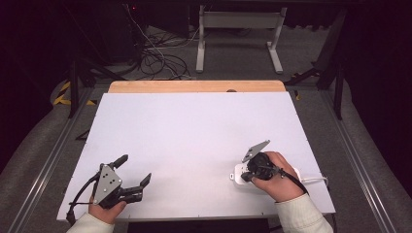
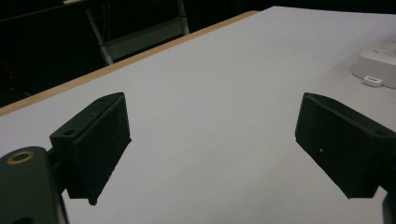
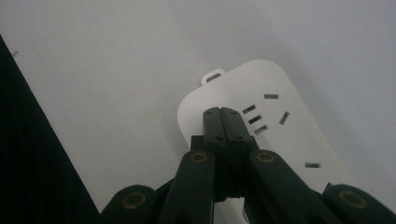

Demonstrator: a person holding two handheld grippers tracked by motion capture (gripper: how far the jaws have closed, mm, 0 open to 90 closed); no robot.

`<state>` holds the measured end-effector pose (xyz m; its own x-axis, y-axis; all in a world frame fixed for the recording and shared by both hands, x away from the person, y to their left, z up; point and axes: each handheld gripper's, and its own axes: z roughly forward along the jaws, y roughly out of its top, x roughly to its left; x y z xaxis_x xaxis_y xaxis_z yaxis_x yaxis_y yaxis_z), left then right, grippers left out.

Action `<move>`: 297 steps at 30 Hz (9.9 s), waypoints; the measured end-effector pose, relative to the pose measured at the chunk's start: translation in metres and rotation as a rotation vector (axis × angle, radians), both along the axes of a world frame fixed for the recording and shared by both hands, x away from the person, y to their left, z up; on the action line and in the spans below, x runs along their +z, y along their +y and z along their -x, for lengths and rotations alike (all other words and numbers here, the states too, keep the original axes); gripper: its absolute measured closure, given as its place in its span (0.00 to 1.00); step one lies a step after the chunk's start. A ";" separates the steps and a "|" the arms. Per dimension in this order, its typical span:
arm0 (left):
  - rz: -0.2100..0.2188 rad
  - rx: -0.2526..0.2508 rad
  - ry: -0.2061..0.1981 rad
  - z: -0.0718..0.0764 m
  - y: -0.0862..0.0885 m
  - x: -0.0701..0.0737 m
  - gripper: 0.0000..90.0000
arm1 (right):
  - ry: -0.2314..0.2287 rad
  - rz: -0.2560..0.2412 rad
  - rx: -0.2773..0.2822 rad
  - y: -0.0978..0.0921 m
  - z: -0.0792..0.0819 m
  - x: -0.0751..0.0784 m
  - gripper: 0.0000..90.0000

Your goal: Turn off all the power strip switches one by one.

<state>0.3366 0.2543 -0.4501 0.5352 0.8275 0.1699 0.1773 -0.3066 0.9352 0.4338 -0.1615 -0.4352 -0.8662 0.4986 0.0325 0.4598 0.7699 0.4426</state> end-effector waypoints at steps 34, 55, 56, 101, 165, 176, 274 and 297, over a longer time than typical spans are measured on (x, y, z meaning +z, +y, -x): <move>-0.005 0.004 -0.004 -0.001 0.000 0.000 0.12 | -0.134 -0.146 -0.023 -0.016 0.010 0.025 1.00; -0.002 0.007 -0.002 -0.001 0.001 0.000 0.12 | -0.150 -0.142 -0.075 -0.046 0.019 0.033 1.00; -0.004 0.007 -0.004 -0.001 0.000 0.000 0.12 | -0.151 -0.142 -0.080 -0.048 0.020 0.033 1.00; -0.013 0.009 -0.005 0.000 0.000 0.000 0.12 | -0.053 -0.042 -0.072 -0.045 0.012 -0.003 1.00; -0.014 0.010 -0.006 -0.001 0.000 0.000 0.12 | -0.215 -0.157 -0.105 -0.058 0.026 0.030 1.00; -0.014 0.013 -0.006 -0.001 -0.001 0.000 0.12 | -0.212 -0.149 -0.169 -0.088 0.034 0.035 1.00; -0.016 0.013 -0.007 -0.001 -0.002 0.000 0.12 | -0.243 -0.187 -0.211 -0.095 0.036 0.017 1.00; -0.021 0.018 -0.007 -0.001 -0.002 0.000 0.12 | -0.184 -0.127 -0.290 -0.131 0.042 0.008 1.00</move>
